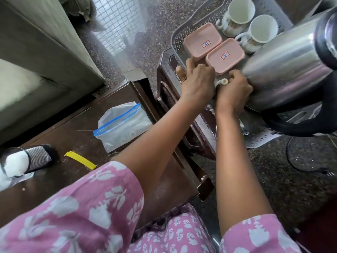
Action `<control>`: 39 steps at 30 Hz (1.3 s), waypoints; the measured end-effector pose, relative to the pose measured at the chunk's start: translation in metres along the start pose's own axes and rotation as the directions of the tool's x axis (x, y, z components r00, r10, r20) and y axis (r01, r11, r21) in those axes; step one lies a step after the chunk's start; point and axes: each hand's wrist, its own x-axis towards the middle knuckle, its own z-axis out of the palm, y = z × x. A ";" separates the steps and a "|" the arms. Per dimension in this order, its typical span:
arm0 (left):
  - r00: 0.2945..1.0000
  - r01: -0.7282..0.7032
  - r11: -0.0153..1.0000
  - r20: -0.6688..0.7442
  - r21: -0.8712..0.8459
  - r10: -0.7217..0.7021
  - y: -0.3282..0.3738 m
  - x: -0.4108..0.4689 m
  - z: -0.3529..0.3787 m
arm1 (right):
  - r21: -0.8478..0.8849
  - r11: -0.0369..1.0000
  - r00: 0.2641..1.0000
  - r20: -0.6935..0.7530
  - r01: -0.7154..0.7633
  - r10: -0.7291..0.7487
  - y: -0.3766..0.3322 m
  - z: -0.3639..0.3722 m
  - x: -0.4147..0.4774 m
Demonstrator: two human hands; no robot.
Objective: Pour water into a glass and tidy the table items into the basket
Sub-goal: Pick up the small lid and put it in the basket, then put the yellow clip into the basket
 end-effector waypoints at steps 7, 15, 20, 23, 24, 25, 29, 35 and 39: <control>0.922 -0.106 0.978 -0.387 -0.182 0.028 -0.034 -0.040 -0.001 | 0.102 0.981 0.970 -0.198 0.165 -0.143 -0.023 0.003 -0.043; 0.772 -0.011 0.916 -0.586 -0.401 -0.247 -0.112 -0.102 -0.011 | 0.184 0.846 0.864 -0.167 0.500 -0.475 -0.058 0.044 -0.127; 0.739 0.205 0.833 -0.477 -0.514 -0.477 -0.190 -0.163 -0.010 | 0.245 0.827 0.837 0.093 0.506 -0.540 -0.068 0.089 -0.204; 0.682 0.357 0.782 -0.430 -0.511 -0.592 -0.240 -0.200 -0.005 | 0.247 0.834 0.752 0.359 0.494 -0.552 -0.065 0.120 -0.251; 0.666 0.415 0.761 -0.404 -0.499 -0.628 -0.254 -0.211 -0.002 | 0.236 0.841 0.704 0.463 0.487 -0.538 -0.061 0.129 -0.265; 0.660 0.462 0.742 -0.372 -0.485 -0.653 -0.268 -0.221 0.002 | 0.218 0.841 0.651 0.548 0.496 -0.526 -0.057 0.138 -0.279; 0.630 0.633 0.656 -0.220 -0.411 -0.745 -0.313 -0.255 0.012 | 0.157 0.784 0.467 0.727 0.601 -0.504 -0.048 0.166 -0.321; 0.680 0.663 0.690 -0.151 -0.291 -0.717 -0.349 -0.278 0.015 | -0.058 0.679 0.461 0.777 0.731 -0.430 -0.043 0.188 -0.345; 0.708 0.623 0.709 -0.147 -0.331 -0.691 -0.353 -0.277 0.019 | -0.110 0.631 0.456 0.786 0.768 -0.417 -0.043 0.191 -0.343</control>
